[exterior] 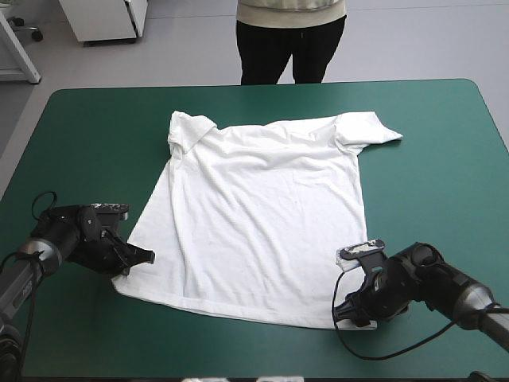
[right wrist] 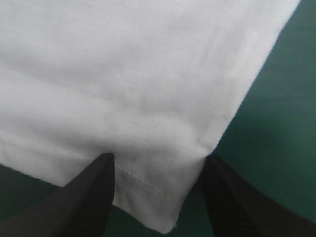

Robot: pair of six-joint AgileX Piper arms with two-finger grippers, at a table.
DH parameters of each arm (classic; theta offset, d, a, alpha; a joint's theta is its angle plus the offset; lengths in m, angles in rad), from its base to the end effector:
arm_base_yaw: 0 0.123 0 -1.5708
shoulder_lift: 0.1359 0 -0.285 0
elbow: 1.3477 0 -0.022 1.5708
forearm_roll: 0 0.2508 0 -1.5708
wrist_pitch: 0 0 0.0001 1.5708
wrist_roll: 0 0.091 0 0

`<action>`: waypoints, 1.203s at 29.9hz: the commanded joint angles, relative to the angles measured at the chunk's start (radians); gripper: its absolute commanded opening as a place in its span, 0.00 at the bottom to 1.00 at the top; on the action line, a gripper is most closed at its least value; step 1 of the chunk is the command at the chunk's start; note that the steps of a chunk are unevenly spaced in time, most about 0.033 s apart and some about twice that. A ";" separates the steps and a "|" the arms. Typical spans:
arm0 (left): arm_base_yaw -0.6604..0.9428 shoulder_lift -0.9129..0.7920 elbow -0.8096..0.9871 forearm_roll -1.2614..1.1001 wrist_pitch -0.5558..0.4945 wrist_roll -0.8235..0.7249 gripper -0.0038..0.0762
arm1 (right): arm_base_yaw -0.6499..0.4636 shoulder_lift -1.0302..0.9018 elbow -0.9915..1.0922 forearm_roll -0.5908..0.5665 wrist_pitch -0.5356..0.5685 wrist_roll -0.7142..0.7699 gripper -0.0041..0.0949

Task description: Fold the cloth

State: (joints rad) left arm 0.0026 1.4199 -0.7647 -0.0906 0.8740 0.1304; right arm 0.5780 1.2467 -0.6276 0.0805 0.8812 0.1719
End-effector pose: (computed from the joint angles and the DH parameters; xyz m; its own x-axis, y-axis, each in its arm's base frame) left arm 0.2307 -0.0057 0.2016 -0.9884 0.0694 -0.1351 0.0779 0.9952 -0.0592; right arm 0.1546 0.1076 0.2050 -0.9290 -0.3422 -0.1411 -0.3568 0.9294 0.0948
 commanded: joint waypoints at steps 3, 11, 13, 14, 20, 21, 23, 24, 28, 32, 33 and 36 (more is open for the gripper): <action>-0.003 0.012 0.011 -0.004 -0.001 -0.002 0.04 | 0.004 0.075 0.014 0.064 -0.069 -0.076 0.32; -0.003 -0.047 0.005 -0.014 -0.051 -0.002 0.04 | 0.004 0.028 -0.002 0.001 -0.170 -0.033 0.04; -0.003 -0.083 -0.003 -0.018 -0.046 -0.002 0.04 | 0.004 -0.019 -0.028 -0.049 -0.195 0.014 0.04; -0.003 -0.107 -0.007 -0.029 -0.050 -0.002 0.04 | 0.004 -0.046 -0.043 -0.080 -0.201 0.038 0.04; -0.003 -0.245 -0.092 -0.158 -0.080 0.073 0.04 | 0.004 -0.165 -0.237 -0.327 -0.192 0.156 0.04; -0.003 -0.265 -0.117 -0.177 -0.089 0.087 0.04 | 0.004 -0.178 -0.277 -0.352 -0.190 0.156 0.04; -0.003 -0.300 -0.172 -0.218 -0.107 0.120 0.04 | 0.004 -0.193 -0.343 -0.393 -0.188 0.156 0.04; -0.003 -0.312 -0.196 -0.235 -0.118 0.135 0.04 | 0.004 -0.200 -0.392 -0.429 -0.186 0.156 0.04; -0.003 -0.350 -0.329 -0.271 -0.183 0.177 0.04 | 0.004 -0.200 -0.558 -0.546 -0.186 0.149 0.04; -0.003 -0.356 -0.487 -0.285 -0.268 0.218 0.04 | 0.004 -0.200 -0.712 -0.669 -0.208 0.149 0.04; -0.003 -0.354 -0.537 -0.285 -0.297 0.224 0.04 | 0.004 -0.200 -0.755 -0.700 -0.212 0.149 0.04; -0.003 -0.354 -0.642 -0.283 -0.371 0.231 0.04 | 0.004 -0.200 -0.887 -0.768 -0.249 0.141 0.02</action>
State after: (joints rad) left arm 0.0026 1.0896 -1.2828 -0.3481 0.6464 0.3512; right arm 0.5846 1.0713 -1.3839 -0.5823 0.7285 0.3264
